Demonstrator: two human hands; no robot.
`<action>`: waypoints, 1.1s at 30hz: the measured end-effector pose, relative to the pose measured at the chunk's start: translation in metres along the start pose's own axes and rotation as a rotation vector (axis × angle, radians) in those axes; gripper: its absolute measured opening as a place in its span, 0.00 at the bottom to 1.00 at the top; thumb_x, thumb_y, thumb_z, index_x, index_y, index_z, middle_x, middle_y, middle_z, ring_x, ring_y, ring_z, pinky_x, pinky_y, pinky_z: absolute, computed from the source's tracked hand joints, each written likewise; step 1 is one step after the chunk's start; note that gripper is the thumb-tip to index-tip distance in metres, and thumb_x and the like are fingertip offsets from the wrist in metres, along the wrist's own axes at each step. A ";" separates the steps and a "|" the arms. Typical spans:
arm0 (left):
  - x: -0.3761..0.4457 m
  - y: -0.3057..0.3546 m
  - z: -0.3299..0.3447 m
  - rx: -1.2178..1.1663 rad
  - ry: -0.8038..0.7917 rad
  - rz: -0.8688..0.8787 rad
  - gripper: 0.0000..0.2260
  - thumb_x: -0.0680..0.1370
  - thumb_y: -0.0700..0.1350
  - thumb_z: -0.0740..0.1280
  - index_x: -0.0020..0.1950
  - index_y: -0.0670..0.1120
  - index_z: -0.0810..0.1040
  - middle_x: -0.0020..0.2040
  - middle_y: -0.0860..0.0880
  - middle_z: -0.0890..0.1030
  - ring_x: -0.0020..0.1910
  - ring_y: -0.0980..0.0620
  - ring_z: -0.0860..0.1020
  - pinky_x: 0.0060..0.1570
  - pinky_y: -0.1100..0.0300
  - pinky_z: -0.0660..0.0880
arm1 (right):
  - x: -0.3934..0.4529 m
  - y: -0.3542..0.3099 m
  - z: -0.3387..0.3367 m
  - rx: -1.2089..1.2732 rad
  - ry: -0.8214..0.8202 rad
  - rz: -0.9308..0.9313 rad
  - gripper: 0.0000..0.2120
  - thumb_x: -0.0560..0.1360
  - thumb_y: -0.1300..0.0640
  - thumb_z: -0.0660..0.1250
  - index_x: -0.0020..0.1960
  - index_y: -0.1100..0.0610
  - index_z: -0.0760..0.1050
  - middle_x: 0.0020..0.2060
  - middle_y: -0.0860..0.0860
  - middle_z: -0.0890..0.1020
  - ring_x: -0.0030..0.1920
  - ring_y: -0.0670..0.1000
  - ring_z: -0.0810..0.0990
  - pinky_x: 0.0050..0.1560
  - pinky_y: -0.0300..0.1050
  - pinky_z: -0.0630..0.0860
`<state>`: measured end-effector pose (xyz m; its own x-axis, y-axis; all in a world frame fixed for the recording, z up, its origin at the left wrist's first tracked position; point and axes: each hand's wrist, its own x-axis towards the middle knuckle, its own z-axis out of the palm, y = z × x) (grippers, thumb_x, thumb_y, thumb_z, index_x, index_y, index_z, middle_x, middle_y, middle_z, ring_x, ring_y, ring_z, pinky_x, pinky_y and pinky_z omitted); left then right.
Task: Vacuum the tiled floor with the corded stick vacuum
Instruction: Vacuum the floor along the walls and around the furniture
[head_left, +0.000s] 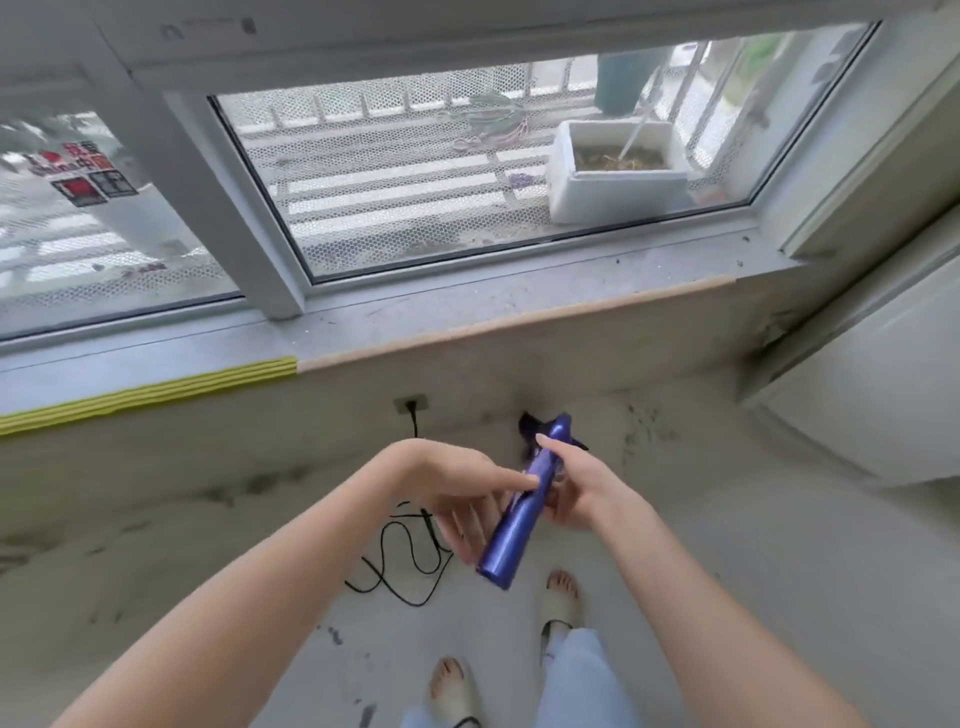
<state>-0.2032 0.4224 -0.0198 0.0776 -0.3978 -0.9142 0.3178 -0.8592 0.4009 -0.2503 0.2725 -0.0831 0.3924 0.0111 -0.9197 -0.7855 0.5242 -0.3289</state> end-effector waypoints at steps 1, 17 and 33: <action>0.004 -0.015 0.003 -0.016 0.021 0.002 0.27 0.80 0.62 0.57 0.55 0.37 0.76 0.45 0.40 0.83 0.39 0.43 0.83 0.41 0.55 0.82 | 0.000 0.013 -0.005 -0.023 0.017 0.001 0.14 0.76 0.49 0.68 0.46 0.60 0.72 0.26 0.57 0.81 0.29 0.55 0.82 0.29 0.42 0.78; 0.110 -0.040 0.138 -0.607 0.173 0.042 0.15 0.80 0.48 0.64 0.61 0.40 0.69 0.53 0.39 0.78 0.45 0.42 0.81 0.41 0.51 0.80 | -0.037 0.168 -0.083 -0.214 0.196 -0.074 0.14 0.69 0.70 0.70 0.54 0.69 0.74 0.37 0.57 0.78 0.31 0.52 0.77 0.34 0.39 0.77; 0.141 -0.021 0.246 -0.734 0.176 0.109 0.14 0.75 0.40 0.71 0.56 0.34 0.74 0.49 0.39 0.79 0.43 0.45 0.81 0.46 0.56 0.80 | -0.082 0.218 -0.168 -0.748 0.485 -0.243 0.12 0.71 0.65 0.64 0.54 0.61 0.71 0.41 0.57 0.80 0.34 0.57 0.84 0.37 0.50 0.83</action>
<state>-0.4314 0.3050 -0.1427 0.2743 -0.3584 -0.8924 0.8418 -0.3592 0.4030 -0.5336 0.2429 -0.1156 0.4761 -0.4736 -0.7410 -0.8787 -0.2226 -0.4223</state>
